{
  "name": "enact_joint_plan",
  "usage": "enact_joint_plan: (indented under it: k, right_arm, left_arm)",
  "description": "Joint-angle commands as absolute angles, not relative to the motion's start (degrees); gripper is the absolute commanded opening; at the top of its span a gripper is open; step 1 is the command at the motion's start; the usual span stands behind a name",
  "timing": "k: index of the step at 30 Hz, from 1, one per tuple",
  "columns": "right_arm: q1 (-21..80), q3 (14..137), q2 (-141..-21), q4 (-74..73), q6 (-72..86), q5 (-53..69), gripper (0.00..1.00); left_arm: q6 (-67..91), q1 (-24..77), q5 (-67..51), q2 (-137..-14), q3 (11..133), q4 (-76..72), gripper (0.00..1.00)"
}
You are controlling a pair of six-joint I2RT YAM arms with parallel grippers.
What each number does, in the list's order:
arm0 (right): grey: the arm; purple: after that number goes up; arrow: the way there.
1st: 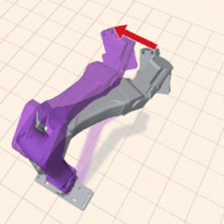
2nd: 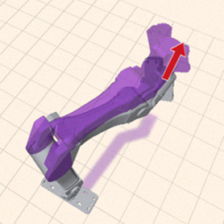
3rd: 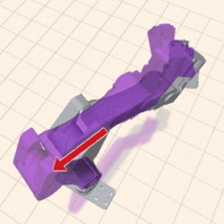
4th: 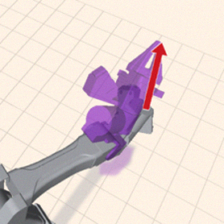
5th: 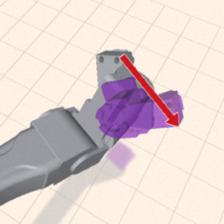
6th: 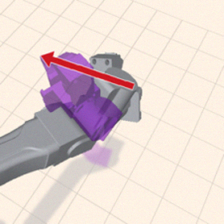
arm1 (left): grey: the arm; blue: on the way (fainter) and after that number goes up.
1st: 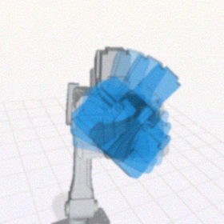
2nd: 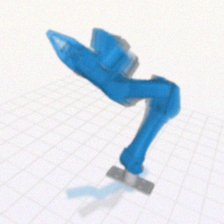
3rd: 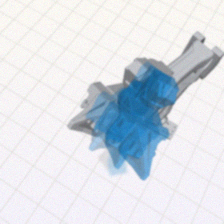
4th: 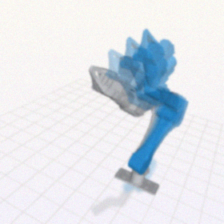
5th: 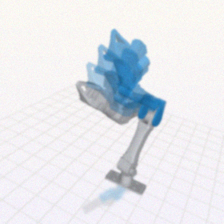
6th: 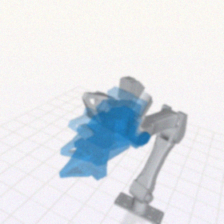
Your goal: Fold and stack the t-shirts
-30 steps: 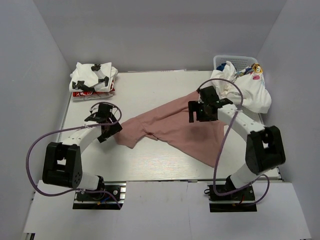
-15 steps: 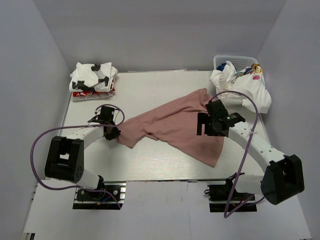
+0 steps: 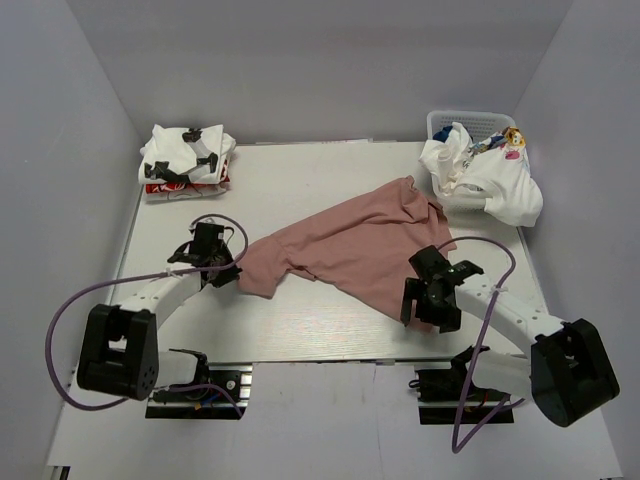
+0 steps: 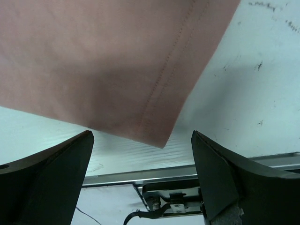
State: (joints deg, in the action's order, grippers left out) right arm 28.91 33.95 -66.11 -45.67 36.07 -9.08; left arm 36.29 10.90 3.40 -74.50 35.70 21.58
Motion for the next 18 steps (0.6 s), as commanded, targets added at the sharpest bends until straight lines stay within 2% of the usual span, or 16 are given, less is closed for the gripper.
enact_joint_plan:
  k: [1,4,5,6,8,9,10,14,18]
  right_arm:
    - [29.0,32.96,-67.75,-41.68,40.52,-9.67,0.9]
    - [29.09,32.17,-69.78,-37.2,40.69,-7.39,0.76]
    - [29.09,31.65,-70.05,-35.79,40.78,-6.69,0.65]
    - [29.09,31.55,-70.48,-34.99,40.43,-5.98,0.37]
    - [29.18,32.77,-69.88,-34.72,39.73,-5.36,0.18]
    - [29.35,33.48,-67.78,-35.41,38.42,-5.88,0.03]
    - [29.09,34.01,-66.72,-35.77,37.89,-6.85,0.0]
    - [29.18,43.22,-57.76,-39.02,35.17,-11.07,0.0]
    - [29.09,60.58,-50.03,-41.13,32.7,-14.32,0.0]
  left_arm:
    - [35.42,11.16,-0.17,-70.05,35.24,20.93,0.0]
    - [35.42,11.16,-3.42,-67.95,35.24,19.52,0.0]
    - [35.42,11.16,-3.43,-67.42,35.24,19.51,0.0]
    - [35.42,11.16,-4.04,-66.89,35.24,19.51,0.0]
    - [35.42,11.16,-4.04,-65.32,36.2,21.0,0.0]
    - [35.42,11.16,-4.04,-64.61,36.91,21.53,0.0]
    - [35.42,11.16,-4.04,-63.82,38.57,22.66,0.0]
    - [35.95,11.16,-6.33,-58.2,44.98,25.83,0.0]
    - [36.47,11.16,-3.7,-52.48,57.43,30.75,0.0]
